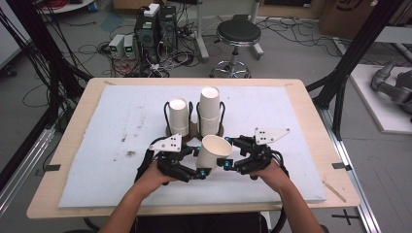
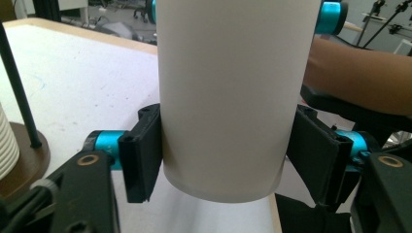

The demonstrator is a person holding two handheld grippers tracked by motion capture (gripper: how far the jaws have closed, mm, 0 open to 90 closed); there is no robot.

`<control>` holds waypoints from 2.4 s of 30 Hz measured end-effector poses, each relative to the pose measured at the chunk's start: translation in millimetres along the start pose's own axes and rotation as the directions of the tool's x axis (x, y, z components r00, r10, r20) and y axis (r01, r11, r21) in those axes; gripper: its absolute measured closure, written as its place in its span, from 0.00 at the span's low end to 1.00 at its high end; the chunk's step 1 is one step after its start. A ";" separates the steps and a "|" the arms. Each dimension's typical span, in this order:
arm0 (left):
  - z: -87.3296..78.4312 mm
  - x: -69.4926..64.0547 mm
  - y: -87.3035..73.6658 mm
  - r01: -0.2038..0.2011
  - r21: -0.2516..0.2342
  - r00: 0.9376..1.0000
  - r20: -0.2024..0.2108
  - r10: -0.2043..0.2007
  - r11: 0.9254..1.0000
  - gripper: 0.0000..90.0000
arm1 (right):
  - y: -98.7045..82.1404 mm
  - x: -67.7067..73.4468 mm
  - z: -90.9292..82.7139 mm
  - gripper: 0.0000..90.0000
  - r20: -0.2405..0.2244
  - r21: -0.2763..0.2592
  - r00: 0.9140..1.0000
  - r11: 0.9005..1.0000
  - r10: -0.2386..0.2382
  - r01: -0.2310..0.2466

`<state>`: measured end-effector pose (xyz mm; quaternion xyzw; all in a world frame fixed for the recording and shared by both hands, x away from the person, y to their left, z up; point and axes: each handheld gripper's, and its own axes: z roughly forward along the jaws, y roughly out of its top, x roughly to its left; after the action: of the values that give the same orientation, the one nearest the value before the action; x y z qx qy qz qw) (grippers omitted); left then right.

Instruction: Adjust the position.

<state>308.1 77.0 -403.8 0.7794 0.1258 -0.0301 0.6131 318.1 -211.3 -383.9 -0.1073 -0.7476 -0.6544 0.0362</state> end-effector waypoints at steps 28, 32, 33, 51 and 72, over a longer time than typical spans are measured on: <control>0.6 -2.8 1.9 -0.056 0.046 0.998 -0.019 0.057 0.997 0.47 | -0.8 -0.1 1.4 0.36 0.030 0.073 0.999 0.997 -0.013 0.011; 2.1 -3.9 2.9 -0.068 0.064 0.997 -0.017 0.069 0.996 0.47 | -0.8 0.8 2.3 0.36 0.024 0.085 0.999 0.996 -0.022 0.020; 2.3 -3.9 2.9 -0.069 0.066 0.997 -0.019 0.071 0.995 0.47 | -0.8 0.8 2.4 0.36 0.026 0.087 0.999 0.996 -0.024 0.022; -7.5 -3.4 5.6 -0.074 0.054 0.997 -0.033 0.075 0.996 0.50 | -1.5 -0.3 1.1 0.36 0.034 0.108 0.999 0.994 -0.029 0.025; -22.8 0.4 6.2 -0.029 -0.077 0.999 -0.017 0.028 0.997 0.54 | -3.0 -1.1 0.5 0.38 0.037 0.137 0.998 0.990 -0.048 0.042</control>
<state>307.5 97.7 -392.3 0.7571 0.1204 -0.0104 0.6420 318.6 -211.2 -387.1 -0.1007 -0.7933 -0.6003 0.0137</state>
